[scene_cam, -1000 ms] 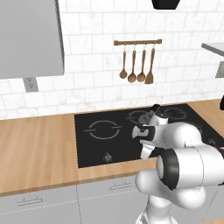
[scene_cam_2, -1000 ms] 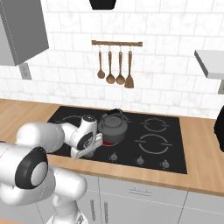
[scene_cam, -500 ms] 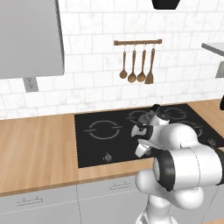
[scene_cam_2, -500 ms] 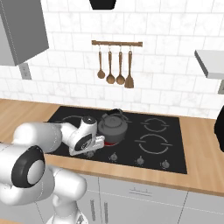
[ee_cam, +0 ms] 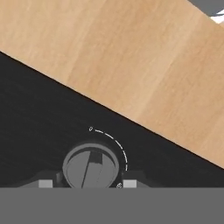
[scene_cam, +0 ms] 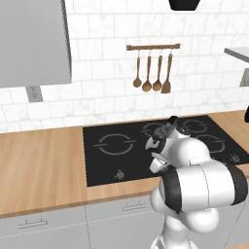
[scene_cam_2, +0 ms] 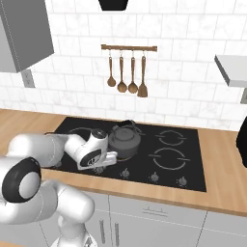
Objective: Turn off the front center burner of the stove.
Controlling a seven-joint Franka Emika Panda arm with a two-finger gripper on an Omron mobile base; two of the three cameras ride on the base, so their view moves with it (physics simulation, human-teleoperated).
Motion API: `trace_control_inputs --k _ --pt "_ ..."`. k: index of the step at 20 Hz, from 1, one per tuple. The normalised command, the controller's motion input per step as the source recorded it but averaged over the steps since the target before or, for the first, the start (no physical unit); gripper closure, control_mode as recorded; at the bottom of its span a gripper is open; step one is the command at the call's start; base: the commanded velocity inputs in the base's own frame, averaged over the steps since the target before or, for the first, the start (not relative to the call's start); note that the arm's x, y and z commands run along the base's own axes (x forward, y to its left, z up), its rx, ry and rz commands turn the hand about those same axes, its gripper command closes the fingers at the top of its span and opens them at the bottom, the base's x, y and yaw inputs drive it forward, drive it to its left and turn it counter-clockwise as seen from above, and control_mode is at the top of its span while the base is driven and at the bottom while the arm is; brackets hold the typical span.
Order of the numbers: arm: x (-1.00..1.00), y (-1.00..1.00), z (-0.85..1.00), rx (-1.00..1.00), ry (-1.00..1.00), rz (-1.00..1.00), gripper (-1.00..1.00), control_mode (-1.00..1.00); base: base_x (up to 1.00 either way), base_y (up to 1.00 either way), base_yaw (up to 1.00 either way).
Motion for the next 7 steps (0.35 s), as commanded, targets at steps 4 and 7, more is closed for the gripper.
trace_control_inputs --k 4,7 --pt "-0.18 0.0 -0.11 0.0 0.09 -0.41 1.0 -1.0 0.0 0.0 0.0" --pt "-0.19 0.0 -0.12 0.0 0.07 -0.4 1.0 -1.0 0.0 0.0 0.0"
